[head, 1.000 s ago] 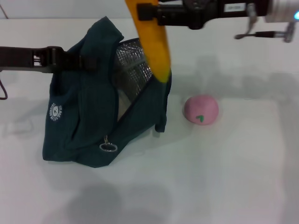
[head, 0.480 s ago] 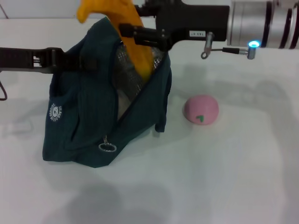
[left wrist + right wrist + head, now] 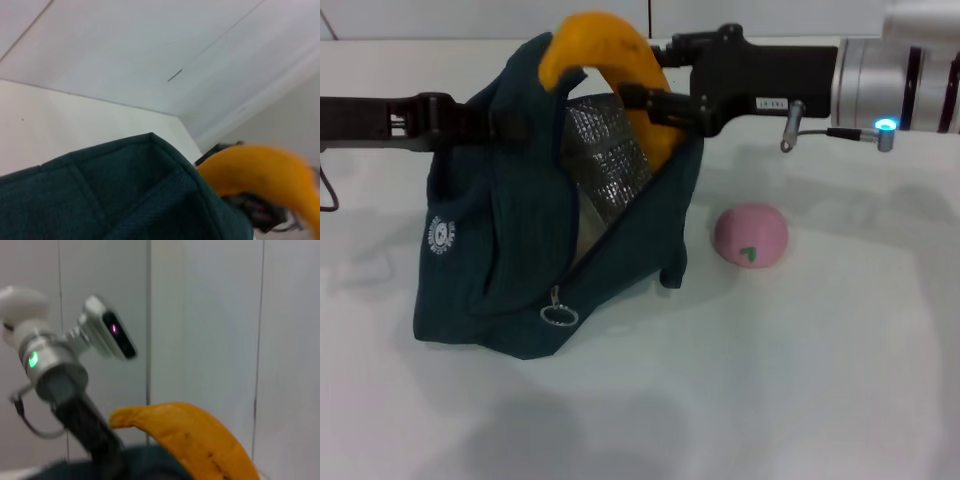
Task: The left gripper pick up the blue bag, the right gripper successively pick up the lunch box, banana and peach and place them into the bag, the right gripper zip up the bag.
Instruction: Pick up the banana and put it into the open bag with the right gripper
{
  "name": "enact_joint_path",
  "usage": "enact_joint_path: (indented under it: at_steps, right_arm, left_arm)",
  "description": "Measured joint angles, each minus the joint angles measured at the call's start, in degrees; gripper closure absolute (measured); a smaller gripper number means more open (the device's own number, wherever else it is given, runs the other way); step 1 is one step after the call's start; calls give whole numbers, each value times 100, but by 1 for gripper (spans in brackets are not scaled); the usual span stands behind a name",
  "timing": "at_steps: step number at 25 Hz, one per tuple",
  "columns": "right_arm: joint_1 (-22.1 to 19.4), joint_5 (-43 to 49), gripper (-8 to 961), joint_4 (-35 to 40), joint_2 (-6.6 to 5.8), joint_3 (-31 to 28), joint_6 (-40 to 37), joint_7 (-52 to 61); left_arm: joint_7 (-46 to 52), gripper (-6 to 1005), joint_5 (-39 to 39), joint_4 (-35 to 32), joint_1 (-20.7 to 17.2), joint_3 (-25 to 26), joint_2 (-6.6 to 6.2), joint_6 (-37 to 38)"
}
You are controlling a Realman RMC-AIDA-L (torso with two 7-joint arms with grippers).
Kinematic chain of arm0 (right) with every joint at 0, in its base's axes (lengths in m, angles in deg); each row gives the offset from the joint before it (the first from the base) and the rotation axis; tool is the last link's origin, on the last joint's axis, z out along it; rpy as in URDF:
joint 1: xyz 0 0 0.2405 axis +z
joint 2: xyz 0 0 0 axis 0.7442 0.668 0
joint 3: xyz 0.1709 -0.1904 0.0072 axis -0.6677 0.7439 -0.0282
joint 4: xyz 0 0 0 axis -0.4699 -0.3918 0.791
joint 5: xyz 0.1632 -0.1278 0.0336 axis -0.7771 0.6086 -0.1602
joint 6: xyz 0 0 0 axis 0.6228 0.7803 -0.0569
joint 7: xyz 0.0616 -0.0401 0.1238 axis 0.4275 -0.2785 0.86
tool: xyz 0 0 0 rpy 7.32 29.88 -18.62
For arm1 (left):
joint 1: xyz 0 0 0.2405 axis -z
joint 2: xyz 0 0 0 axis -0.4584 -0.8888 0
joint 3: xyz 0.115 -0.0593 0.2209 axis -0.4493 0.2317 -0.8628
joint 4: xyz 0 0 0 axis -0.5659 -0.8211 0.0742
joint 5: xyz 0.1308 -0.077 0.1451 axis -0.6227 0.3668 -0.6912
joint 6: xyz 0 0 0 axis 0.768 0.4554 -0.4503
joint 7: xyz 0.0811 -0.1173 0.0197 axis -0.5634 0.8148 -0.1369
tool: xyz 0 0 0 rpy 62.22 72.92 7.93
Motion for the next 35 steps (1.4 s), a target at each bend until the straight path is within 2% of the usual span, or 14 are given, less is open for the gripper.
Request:
enact_joint_path:
  at_steps: [5, 17, 27, 32, 35]
  right_arm:
    - [3, 247, 525, -115, 25, 55, 187, -133]
    - [-4, 420, 525, -118, 14, 63, 193, -185]
    - [-57, 514, 354, 2, -53, 12, 71, -156]
    - [-199, 508, 170, 296, -52, -66, 47, -160]
    - [-347, 502, 170, 521, -39, -243, 25, -155]
  left_arm:
    - [10, 965, 145, 234, 34, 51, -16, -14]
    - [6, 965, 194, 271, -15, 141, 2, -75]
    - [7, 965, 204, 274, -23, 149, -27, -73]
    - [7, 965, 205, 273, -13, 150, -28, -72]
    - [2, 965, 206, 273, -3, 150, -27, -71]
